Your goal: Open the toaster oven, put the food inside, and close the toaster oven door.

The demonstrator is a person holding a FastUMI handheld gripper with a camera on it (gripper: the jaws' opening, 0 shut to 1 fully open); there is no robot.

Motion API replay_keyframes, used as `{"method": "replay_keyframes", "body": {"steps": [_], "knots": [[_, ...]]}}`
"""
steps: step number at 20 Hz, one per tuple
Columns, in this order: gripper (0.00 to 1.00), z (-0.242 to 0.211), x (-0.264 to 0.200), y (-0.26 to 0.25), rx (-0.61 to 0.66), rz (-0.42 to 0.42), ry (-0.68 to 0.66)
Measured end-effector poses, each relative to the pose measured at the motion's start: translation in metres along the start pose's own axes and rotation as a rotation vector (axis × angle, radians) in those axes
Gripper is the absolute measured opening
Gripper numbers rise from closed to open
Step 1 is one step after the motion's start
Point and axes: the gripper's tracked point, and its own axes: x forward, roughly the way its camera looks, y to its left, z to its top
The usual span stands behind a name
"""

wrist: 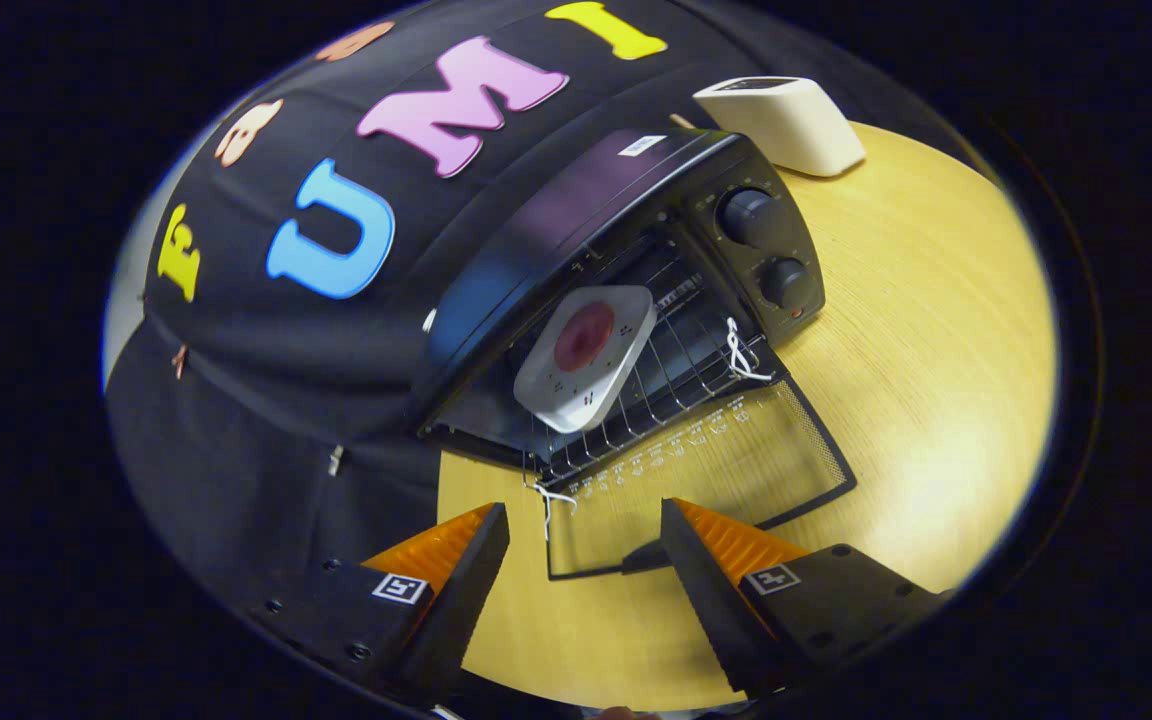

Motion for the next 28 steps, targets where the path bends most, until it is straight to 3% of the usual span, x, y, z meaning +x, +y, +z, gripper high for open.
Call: {"method": "replay_keyframes", "body": {"steps": [6, 9, 15, 28], "knots": [[0.99, -0.038, -0.022, -0.041, -0.375, -0.138, 0.039], [0.99, -0.054, -0.022, -0.068, -0.497, -0.253, 0.05], [0.99, -0.078, 0.002, -0.092, -0.482, -0.371, 0.098], [0.99, -0.074, 0.044, -0.085, -0.54, -0.416, 0.08]]}}
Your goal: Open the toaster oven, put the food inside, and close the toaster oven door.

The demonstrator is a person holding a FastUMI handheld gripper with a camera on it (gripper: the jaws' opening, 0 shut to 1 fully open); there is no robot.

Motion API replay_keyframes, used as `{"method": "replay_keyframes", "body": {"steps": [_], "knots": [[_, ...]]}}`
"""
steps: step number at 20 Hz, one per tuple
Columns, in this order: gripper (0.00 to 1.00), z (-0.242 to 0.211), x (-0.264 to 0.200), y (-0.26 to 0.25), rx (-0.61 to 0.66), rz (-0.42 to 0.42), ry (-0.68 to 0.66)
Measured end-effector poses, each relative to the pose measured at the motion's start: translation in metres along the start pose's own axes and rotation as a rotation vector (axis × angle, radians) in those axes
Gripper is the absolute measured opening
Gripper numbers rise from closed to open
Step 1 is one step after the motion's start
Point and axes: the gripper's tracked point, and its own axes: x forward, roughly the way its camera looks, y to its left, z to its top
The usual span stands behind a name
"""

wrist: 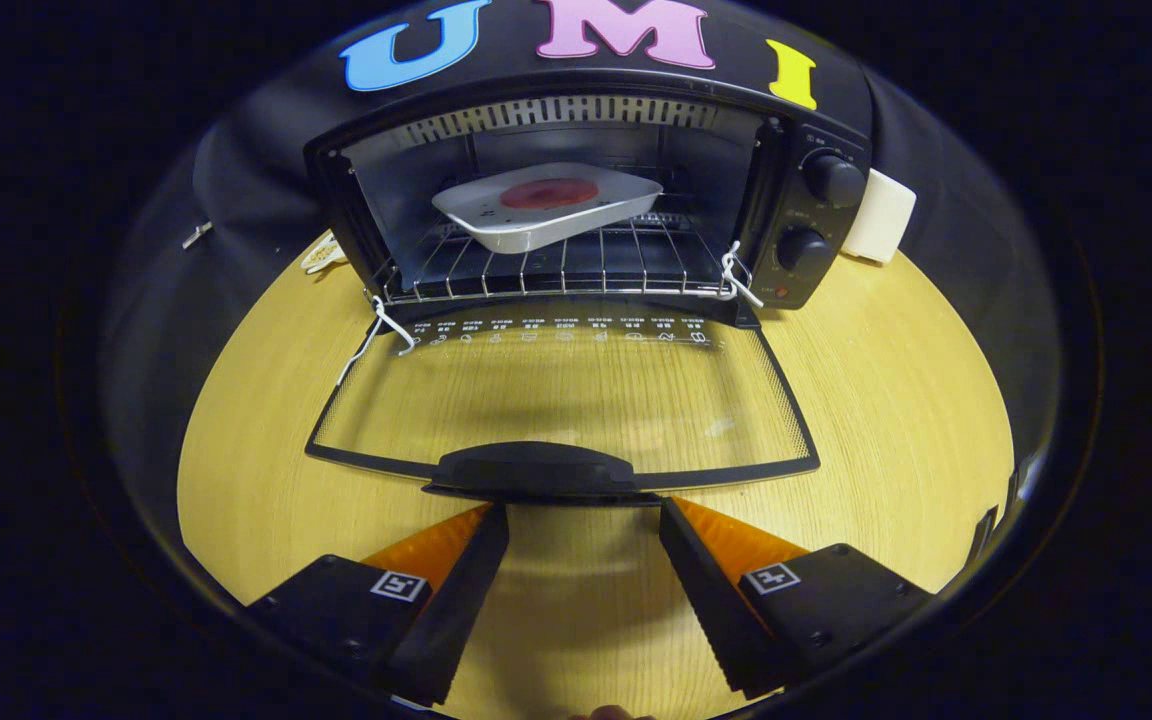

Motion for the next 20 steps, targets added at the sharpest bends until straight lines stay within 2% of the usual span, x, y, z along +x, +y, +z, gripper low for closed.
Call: {"method": "replay_keyframes", "body": {"steps": [9, 13, 20], "knots": [[0.99, 0.041, -0.056, 0.006, -0.012, 0.07, -0.149], [0.99, 0.077, -0.072, 0.014, 0.074, 0.096, -0.233], [0.99, 0.144, -0.107, -0.003, 0.161, 0.086, -0.383]]}}
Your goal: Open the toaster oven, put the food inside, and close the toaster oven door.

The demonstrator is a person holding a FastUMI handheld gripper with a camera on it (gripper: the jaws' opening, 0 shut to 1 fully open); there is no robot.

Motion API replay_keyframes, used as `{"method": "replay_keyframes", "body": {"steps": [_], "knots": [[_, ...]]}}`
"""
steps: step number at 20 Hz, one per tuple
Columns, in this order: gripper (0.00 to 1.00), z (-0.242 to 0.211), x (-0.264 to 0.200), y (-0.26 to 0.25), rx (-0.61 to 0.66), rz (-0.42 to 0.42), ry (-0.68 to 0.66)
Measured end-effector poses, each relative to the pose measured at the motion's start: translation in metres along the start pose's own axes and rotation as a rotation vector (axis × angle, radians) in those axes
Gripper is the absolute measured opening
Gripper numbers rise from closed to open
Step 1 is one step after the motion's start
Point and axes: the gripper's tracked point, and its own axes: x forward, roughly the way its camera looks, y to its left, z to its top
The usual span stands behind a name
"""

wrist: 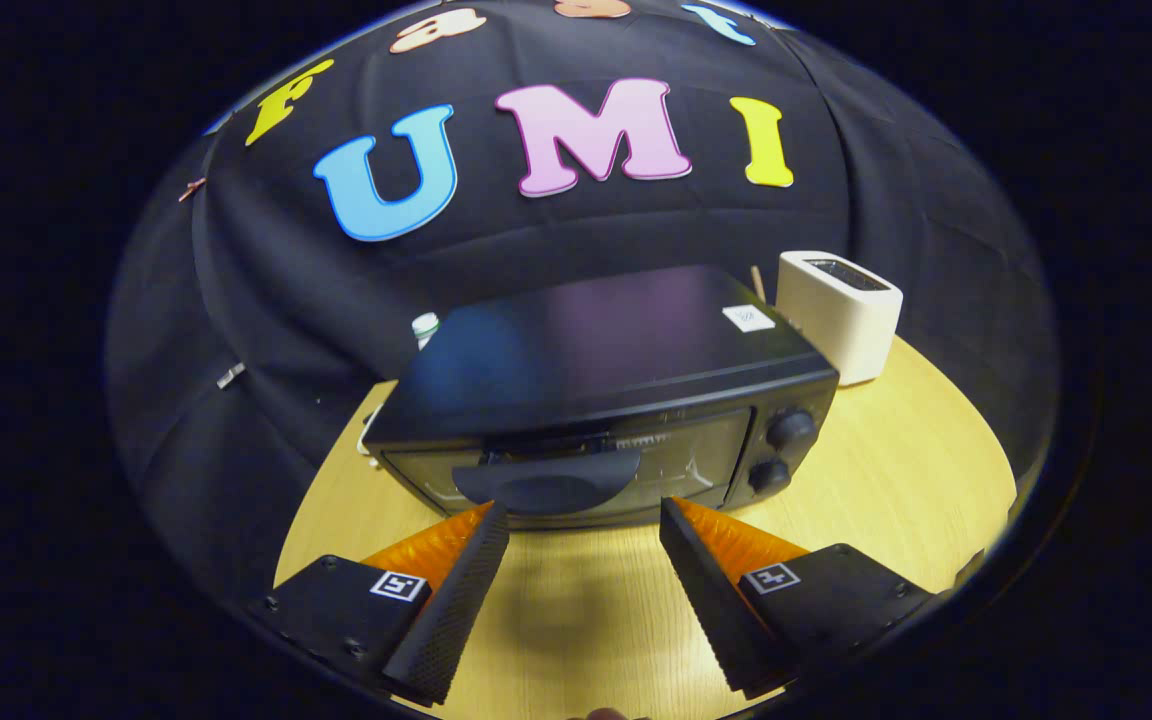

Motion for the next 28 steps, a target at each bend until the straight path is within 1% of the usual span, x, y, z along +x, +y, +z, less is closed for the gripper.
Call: {"method": "replay_keyframes", "body": {"steps": [5, 11, 14, 17, 20, 23, 25, 28], "knots": [[0.99, 0.049, -0.035, -0.027, -0.067, 0.014, -0.136], [0.98, 0.124, -0.095, -0.079, -0.157, -0.044, -0.368], [0.98, 0.154, -0.13, -0.097, -0.183, -0.067, -0.47], [0.98, 0.17, -0.165, -0.116, -0.187, -0.099, -0.541], [0.98, 0.17, -0.193, -0.134, -0.158, -0.135, -0.563], [0.98, 0.166, -0.208, -0.146, -0.128, -0.15, -0.553], [0.98, 0.165, -0.217, -0.156, -0.141, -0.179, -0.556], [0.98, 0.173, -0.227, -0.157, -0.159, -0.198, -0.592]]}}
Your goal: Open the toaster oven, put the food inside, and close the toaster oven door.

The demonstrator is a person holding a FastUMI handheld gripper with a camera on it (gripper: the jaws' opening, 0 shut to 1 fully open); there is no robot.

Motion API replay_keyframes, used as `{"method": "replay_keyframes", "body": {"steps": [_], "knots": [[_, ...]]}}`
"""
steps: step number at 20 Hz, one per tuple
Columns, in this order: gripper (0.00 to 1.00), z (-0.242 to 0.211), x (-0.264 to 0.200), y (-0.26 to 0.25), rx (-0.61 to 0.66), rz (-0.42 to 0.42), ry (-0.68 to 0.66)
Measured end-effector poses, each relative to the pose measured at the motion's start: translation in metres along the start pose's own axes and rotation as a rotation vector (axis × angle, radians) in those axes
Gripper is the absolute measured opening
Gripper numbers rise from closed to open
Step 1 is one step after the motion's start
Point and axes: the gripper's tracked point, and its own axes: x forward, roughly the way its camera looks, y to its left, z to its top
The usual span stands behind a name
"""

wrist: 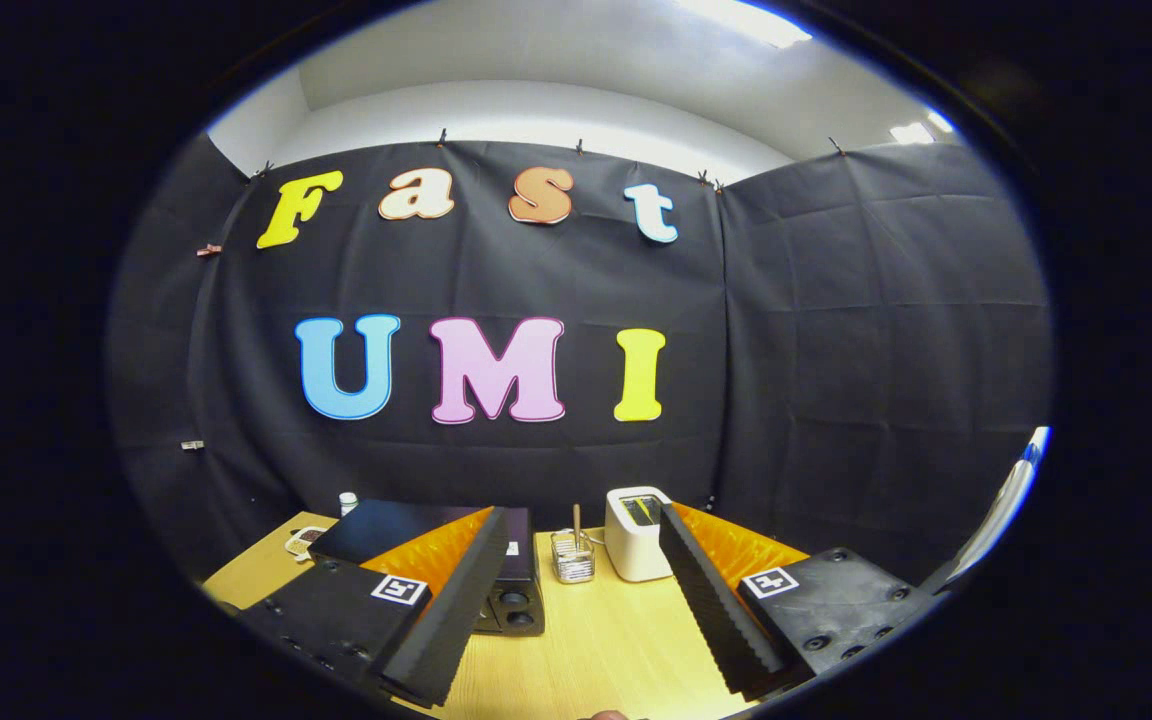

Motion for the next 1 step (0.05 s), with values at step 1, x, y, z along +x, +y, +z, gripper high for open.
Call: {"method": "replay_keyframes", "body": {"steps": [1], "knots": [[0.98, 0.0007, 0.0002, -0.0002, -0.001, -0.002, -0.002]]}}
